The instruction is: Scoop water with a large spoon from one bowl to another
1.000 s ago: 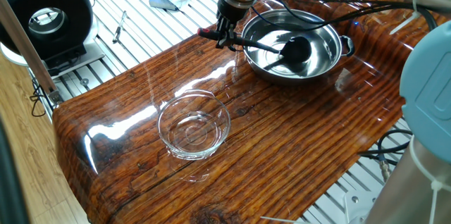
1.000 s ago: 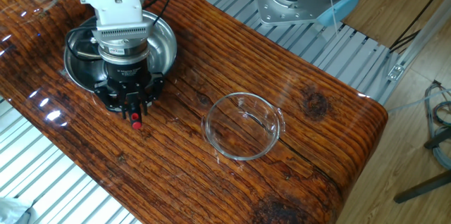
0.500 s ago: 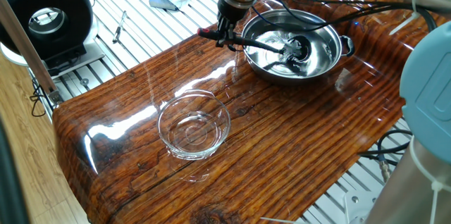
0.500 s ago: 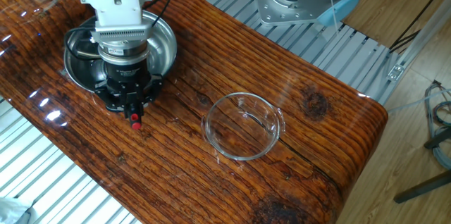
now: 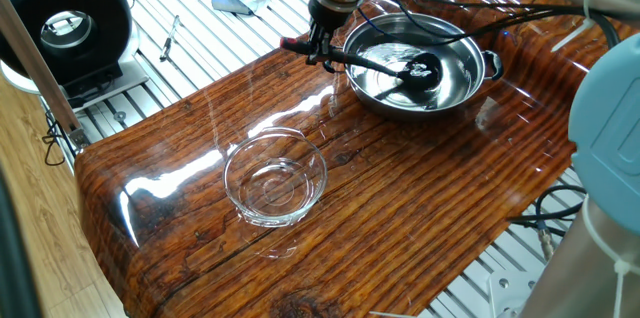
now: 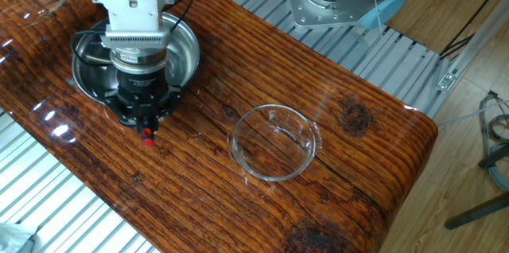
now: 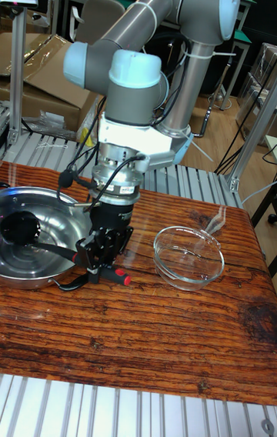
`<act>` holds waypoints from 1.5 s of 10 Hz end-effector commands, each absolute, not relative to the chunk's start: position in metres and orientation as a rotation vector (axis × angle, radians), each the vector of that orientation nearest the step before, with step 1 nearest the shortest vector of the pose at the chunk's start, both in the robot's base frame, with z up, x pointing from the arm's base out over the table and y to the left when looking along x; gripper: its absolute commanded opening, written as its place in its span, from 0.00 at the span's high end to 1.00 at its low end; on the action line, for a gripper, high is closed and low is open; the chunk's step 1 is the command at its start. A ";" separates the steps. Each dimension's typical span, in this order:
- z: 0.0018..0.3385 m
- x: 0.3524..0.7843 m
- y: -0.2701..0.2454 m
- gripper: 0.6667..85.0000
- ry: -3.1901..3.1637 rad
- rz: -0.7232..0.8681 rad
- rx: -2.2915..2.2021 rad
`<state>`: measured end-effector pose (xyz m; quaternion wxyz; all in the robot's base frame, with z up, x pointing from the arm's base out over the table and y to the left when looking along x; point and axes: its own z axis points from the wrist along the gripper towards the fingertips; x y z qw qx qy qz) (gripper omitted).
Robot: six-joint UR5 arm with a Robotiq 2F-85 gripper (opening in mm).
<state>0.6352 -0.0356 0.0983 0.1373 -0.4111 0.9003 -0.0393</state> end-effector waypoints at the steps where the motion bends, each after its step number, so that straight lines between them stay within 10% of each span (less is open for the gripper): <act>1: 0.120 0.641 -0.031 1.00 2.613 -0.121 -1.105; 15: 0.211 0.658 -0.024 1.00 2.450 0.019 -0.998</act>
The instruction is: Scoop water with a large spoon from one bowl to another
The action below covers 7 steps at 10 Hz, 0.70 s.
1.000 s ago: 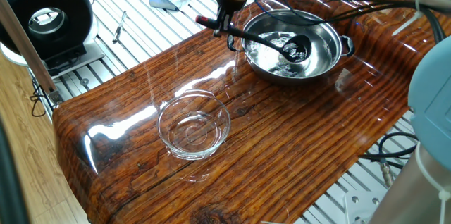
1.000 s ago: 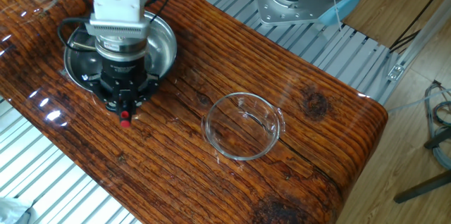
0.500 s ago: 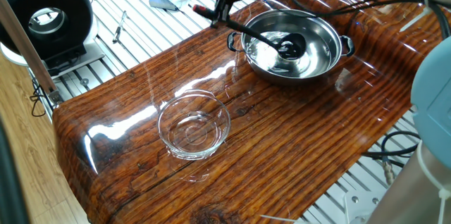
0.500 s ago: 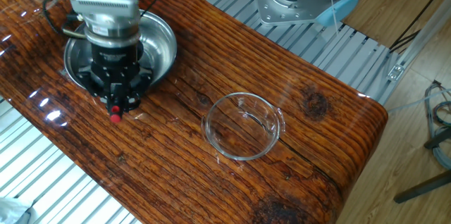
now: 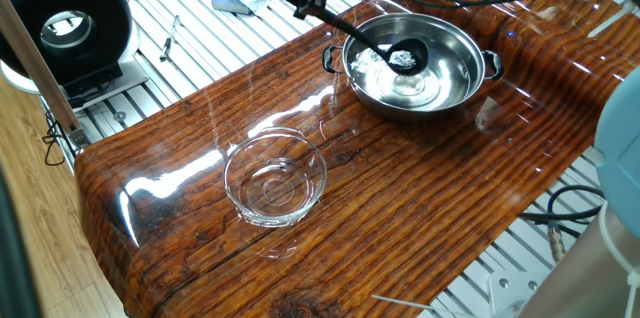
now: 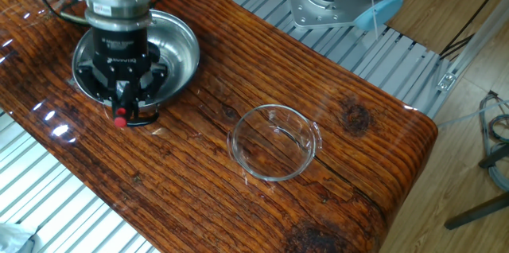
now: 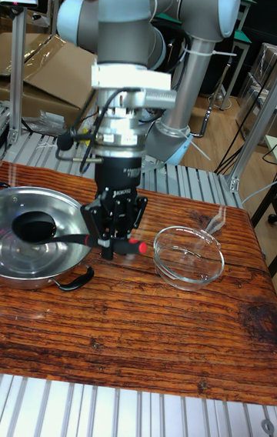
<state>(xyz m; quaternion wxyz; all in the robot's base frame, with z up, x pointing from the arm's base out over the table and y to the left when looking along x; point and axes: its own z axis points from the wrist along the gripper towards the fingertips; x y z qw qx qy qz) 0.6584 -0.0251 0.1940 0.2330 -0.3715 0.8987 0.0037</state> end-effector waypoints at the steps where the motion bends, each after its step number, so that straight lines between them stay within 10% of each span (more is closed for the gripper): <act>1: 0.216 0.656 -0.022 1.00 2.456 0.025 -0.989; 7: 0.247 0.653 0.000 1.00 2.436 0.116 -0.888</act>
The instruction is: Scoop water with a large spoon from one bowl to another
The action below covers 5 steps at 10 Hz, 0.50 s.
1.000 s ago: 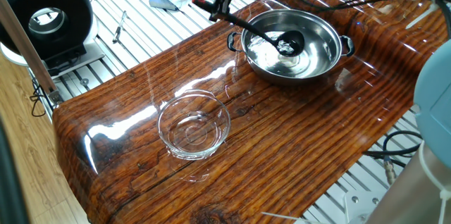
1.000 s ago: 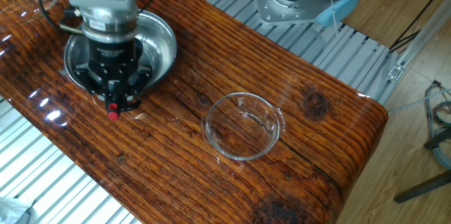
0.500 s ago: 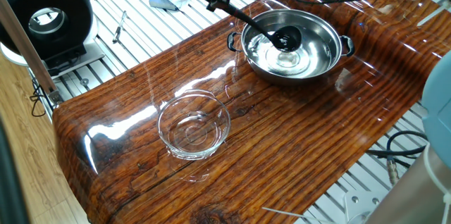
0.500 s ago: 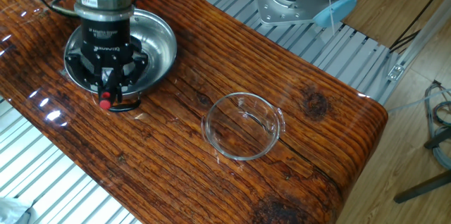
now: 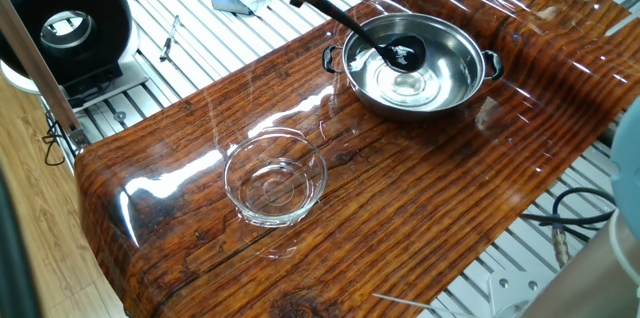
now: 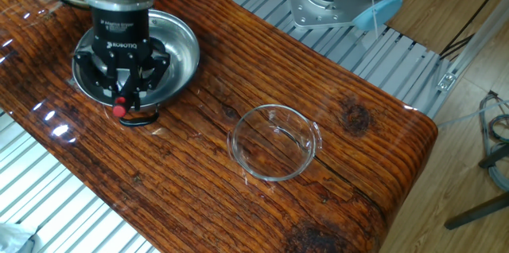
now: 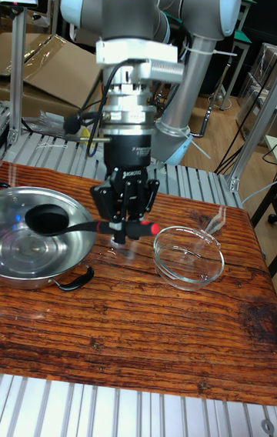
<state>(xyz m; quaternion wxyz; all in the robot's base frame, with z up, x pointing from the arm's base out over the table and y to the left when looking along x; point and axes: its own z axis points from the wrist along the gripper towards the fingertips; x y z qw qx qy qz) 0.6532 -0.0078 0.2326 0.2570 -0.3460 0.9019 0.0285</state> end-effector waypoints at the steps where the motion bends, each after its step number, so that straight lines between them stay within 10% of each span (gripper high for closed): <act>1: 0.249 0.653 0.002 1.00 2.439 0.119 -0.876; 5: 0.259 0.655 0.015 1.00 2.461 0.113 -0.835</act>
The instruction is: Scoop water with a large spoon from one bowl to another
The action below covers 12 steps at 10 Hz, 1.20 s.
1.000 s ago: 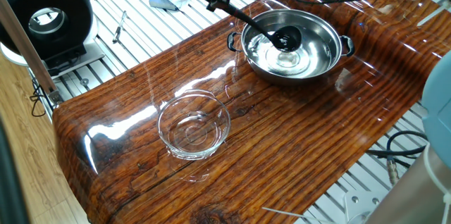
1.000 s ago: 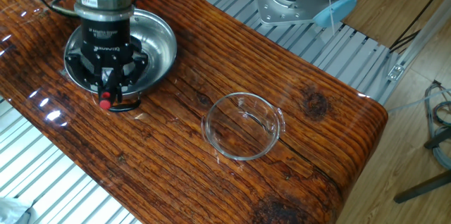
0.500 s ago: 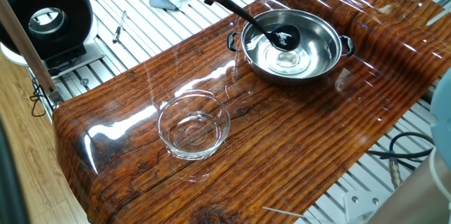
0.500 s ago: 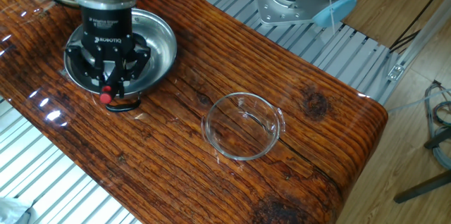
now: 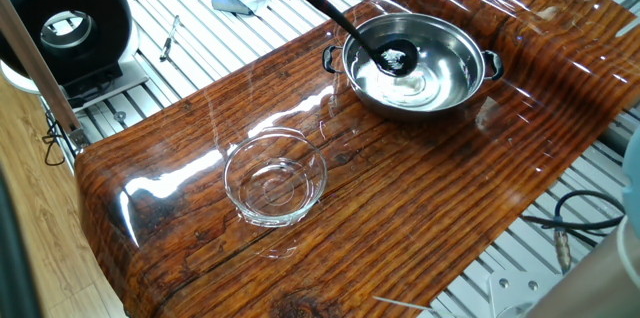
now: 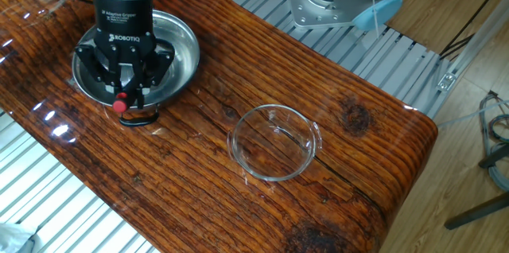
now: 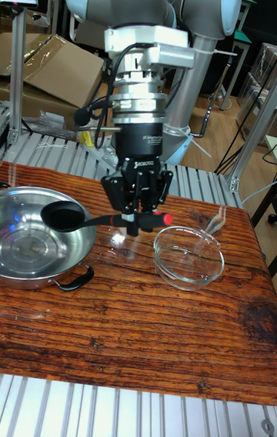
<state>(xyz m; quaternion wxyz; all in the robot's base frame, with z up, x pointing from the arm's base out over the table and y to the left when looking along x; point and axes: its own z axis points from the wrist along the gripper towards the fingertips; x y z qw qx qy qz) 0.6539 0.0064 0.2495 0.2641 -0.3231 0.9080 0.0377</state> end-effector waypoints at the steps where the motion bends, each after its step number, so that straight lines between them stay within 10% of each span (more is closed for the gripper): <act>1: 0.260 0.655 0.017 1.00 2.473 0.107 -0.829; 12: 0.280 0.658 0.112 1.00 2.529 0.075 -0.612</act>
